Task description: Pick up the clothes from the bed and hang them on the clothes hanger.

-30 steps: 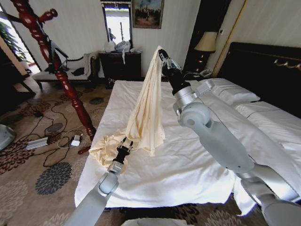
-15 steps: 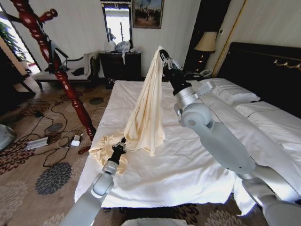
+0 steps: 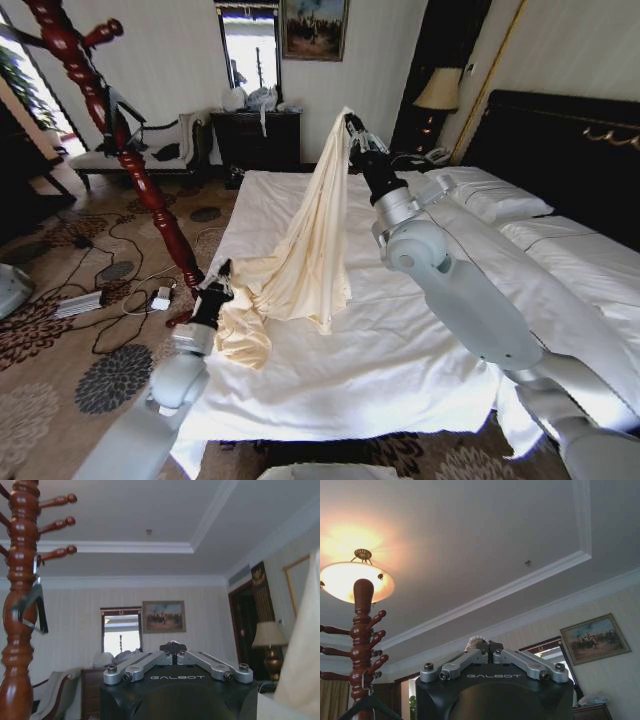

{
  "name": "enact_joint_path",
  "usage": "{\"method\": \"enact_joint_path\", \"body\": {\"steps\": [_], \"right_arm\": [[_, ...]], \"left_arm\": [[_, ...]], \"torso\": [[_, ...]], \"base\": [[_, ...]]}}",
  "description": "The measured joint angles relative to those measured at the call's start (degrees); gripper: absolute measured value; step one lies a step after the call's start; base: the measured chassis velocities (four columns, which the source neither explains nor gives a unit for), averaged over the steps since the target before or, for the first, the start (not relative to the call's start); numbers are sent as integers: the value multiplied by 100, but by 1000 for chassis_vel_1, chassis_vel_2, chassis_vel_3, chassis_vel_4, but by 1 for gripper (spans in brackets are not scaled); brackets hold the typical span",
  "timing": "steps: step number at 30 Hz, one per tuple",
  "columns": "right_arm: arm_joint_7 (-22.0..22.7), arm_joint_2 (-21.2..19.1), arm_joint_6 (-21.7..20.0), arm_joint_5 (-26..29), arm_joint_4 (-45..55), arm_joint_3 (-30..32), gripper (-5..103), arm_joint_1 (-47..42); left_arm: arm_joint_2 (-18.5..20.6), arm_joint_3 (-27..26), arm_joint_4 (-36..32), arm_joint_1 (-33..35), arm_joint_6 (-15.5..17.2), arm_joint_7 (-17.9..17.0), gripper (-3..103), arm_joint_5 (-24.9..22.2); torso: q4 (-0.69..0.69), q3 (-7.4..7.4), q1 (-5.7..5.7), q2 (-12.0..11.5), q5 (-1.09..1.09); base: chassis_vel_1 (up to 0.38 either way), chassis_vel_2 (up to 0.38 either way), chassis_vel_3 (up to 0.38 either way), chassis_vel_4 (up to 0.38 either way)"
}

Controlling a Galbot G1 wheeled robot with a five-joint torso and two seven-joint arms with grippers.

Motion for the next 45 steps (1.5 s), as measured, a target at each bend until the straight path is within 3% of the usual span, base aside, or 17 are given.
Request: {"method": "enact_joint_path", "body": {"steps": [2, 5, 6, 7, 10, 11, 13, 20, 22, 23, 27, 28, 30, 32, 36, 40, 45], "right_arm": [[-13, 0, 27, 4, -140, -2, 0, 75], [-86, 3, 78, 86, -294, -2, 0, 277], [-86, 3, 78, 86, -294, -2, 0, 277], [-115, 4, 95, 142, -338, 3, 0, 364], [-138, -27, 112, 371, -387, 60, 0, 592], [-138, -27, 112, 371, -387, 60, 0, 592], [-138, -139, 114, 584, -357, 127, 0, 786], [-190, -613, 192, 1084, 53, 436, 0, 1035], [-191, -1019, 209, 1310, 556, 610, 0, 1038], [-191, -1019, 209, 1310, 556, 610, 0, 1038], [-113, -1918, 168, 1423, 1564, 1167, 0, 865], [-113, -1918, 168, 1423, 1564, 1167, 0, 865], [-5, -2406, 101, 1360, 1937, 1542, 0, 795], [9, -2463, 93, 1359, 1968, 1587, 0, 794], [294, -3072, -219, 1758, 2173, 2158, 0, 1045], [355, -3152, -481, 1876, 2045, 2085, 0, 1294], [415, -2736, -870, 1712, 1611, 1464, 0, 1296]], "left_arm": [[771, -578, -351, -423, 296, -317, 0, -1358], [1723, -1346, -380, -1028, 506, -557, 0, -3011], [1723, -1346, -380, -1028, 506, -557, 0, -3011], [2083, -1464, -235, -1383, 548, -598, 0, -3547], [2707, -1409, 262, -2457, 622, -624, 0, -4452], [2707, -1409, 262, -2457, 622, -624, 0, -4452], [3042, -1274, 722, -3185, 656, -580, 0, -4809], [3391, -1430, 856, -3578, 673, -520, 0, -5326], [3522, -1818, 570, -3361, 675, -525, 0, -5611], [3522, -1818, 570, -3361, 675, -525, 0, -5611], [3683, -2638, -87, -3013, 729, -634, 0, -6204], [3683, -2638, -87, -3013, 729, -634, 0, -6204], [3775, -3068, -321, -3000, 747, -783, 0, -6638], [3790, -3127, -344, -3009, 747, -809, 0, -6699], [4030, -3600, -348, -3191, 772, -971, 0, -7161], [4095, -3567, -215, -3360, 844, -1032, 0, -7309], [3850, -3108, -49, -3187, 1190, -1135, 0, -7014]], "torso": [[-1, 0, 0, 0, 2], [3, 0, 0, 0, 0], [3, 0, 0, 0, 0], [4, 0, 0, 0, 0], [0, 0, 0, 0, 0], [0, 0, 0, 0, 0], [1, 1, 1, 0, 0], [2, 0, 0, 0, -1], [1, 1, 0, 0, 1], [1, 1, 0, 0, 1], [0, -1, -2, 0, 1], [0, -1, -2, 0, 1], [0, -2, -3, 0, 3], [0, -2, -3, 0, 3], [2, -2, -2, 1, 1], [1, -3, -3, 1, 2], [2, 0, -2, 1, 0]], "base": [[0, 0, 0, 0], [0, 0, 0, 0], [0, 0, 0, 0], [0, 0, 0, 0], [0, 0, 0, 0], [0, 0, 0, 0], [0, 0, 0, 0], [0, 0, 0, 0], [0, 0, 0, 0], [0, 0, 0, 0], [0, 0, 0, 0], [0, 0, 0, 0], [0, 0, 0, 0], [0, 0, 0, 0], [0, 0, 0, 0], [0, 0, 0, 0], [0, 0, 0, 0]]}}
